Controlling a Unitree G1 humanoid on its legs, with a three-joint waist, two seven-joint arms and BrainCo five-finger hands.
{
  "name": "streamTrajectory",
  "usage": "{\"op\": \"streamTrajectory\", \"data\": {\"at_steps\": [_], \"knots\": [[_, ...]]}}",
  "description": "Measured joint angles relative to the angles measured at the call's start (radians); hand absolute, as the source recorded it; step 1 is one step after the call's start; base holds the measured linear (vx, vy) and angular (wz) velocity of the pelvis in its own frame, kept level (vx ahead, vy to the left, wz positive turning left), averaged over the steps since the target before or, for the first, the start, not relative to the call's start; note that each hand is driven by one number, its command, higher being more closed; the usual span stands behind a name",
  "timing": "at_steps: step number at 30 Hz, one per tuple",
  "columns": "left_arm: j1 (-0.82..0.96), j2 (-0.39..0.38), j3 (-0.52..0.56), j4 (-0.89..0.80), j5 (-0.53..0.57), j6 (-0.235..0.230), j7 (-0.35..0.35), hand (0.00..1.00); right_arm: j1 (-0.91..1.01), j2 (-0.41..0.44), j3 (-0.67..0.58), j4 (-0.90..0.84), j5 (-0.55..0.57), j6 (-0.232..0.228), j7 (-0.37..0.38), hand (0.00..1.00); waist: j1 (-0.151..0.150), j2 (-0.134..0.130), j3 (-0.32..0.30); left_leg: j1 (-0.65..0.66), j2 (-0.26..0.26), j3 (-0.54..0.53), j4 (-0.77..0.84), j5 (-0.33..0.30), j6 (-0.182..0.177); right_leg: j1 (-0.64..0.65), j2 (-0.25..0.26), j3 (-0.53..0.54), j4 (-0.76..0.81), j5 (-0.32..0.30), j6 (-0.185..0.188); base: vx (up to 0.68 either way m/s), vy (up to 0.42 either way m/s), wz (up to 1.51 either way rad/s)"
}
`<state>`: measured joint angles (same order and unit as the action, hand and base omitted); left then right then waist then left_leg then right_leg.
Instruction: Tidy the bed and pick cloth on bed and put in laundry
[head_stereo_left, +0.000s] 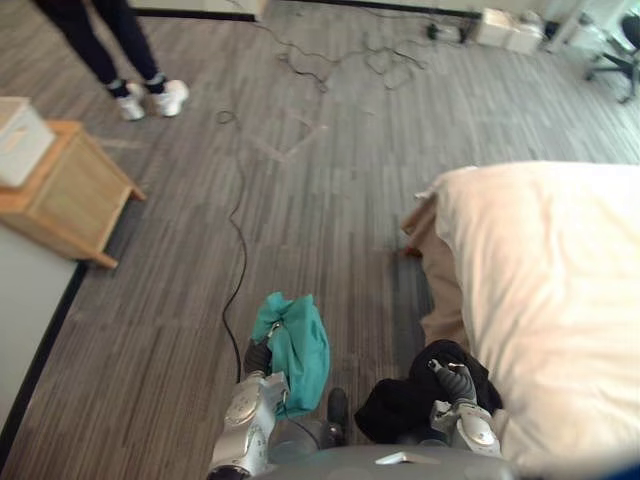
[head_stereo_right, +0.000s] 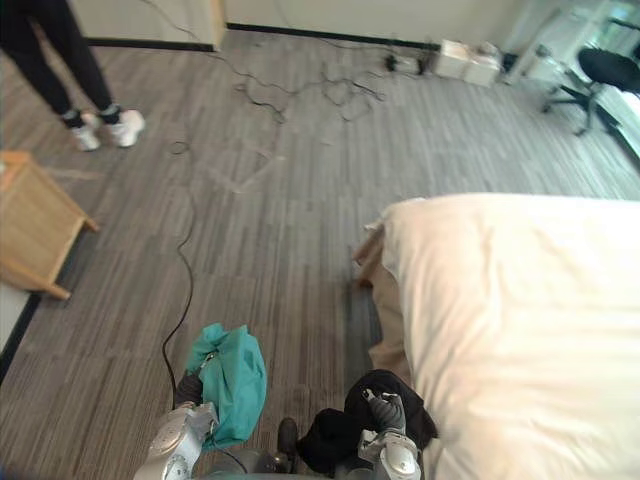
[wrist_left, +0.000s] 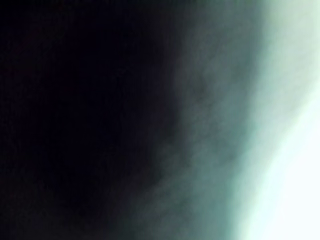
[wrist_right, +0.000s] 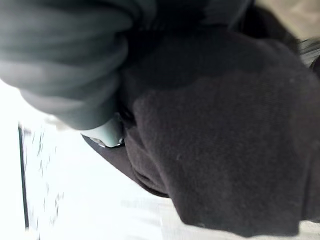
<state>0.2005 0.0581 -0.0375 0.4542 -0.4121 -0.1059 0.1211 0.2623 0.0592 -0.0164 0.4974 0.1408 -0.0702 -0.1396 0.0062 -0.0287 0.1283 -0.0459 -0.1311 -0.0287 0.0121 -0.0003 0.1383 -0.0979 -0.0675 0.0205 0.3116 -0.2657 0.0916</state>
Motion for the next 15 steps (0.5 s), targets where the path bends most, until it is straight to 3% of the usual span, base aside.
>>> {"op": "streamTrajectory", "data": {"at_steps": [3, 8, 9, 15], "knots": [[0.041, -0.011, -0.001, 0.002, 0.000, -0.009, -0.001, 1.00, -0.007, 0.000, 0.013, 0.000, 0.005, -0.002, 0.009, 1.00, 0.018, -0.015, -0.011, 0.012, -0.010, -0.015, -0.011, -0.009, -0.014, 0.008, -0.008, -0.005, -0.071, 0.084, -0.029, 0.14, -0.056, 0.17], [0.063, -0.044, -0.023, 0.001, 0.001, -0.007, -0.008, 1.00, 0.002, 0.009, 0.013, -0.001, 0.005, -0.001, 0.017, 1.00, 0.015, -0.009, -0.014, 0.050, 0.014, -0.010, -0.037, -0.010, -0.066, 0.075, 0.009, -0.017, -0.137, 0.097, -0.042, 0.07, -0.089, 0.04], [0.052, -0.003, -0.082, 0.052, 0.009, -0.005, -0.032, 1.00, -0.028, -0.001, 0.014, 0.081, 0.005, -0.001, 0.020, 1.00, -0.012, 0.011, -0.058, 0.062, 0.032, -0.021, -0.115, 0.055, -0.066, 0.141, 0.029, -0.062, -0.297, 0.176, -0.064, 0.02, -0.047, 0.03], [0.054, -0.004, -0.087, 0.052, 0.010, -0.005, -0.030, 1.00, -0.030, -0.001, 0.013, 0.080, 0.003, -0.001, 0.016, 1.00, -0.009, 0.012, -0.057, 0.064, 0.034, -0.014, -0.115, 0.053, -0.069, 0.142, 0.030, -0.062, -0.297, 0.176, -0.064, 0.00, 0.000, -0.03]]}}
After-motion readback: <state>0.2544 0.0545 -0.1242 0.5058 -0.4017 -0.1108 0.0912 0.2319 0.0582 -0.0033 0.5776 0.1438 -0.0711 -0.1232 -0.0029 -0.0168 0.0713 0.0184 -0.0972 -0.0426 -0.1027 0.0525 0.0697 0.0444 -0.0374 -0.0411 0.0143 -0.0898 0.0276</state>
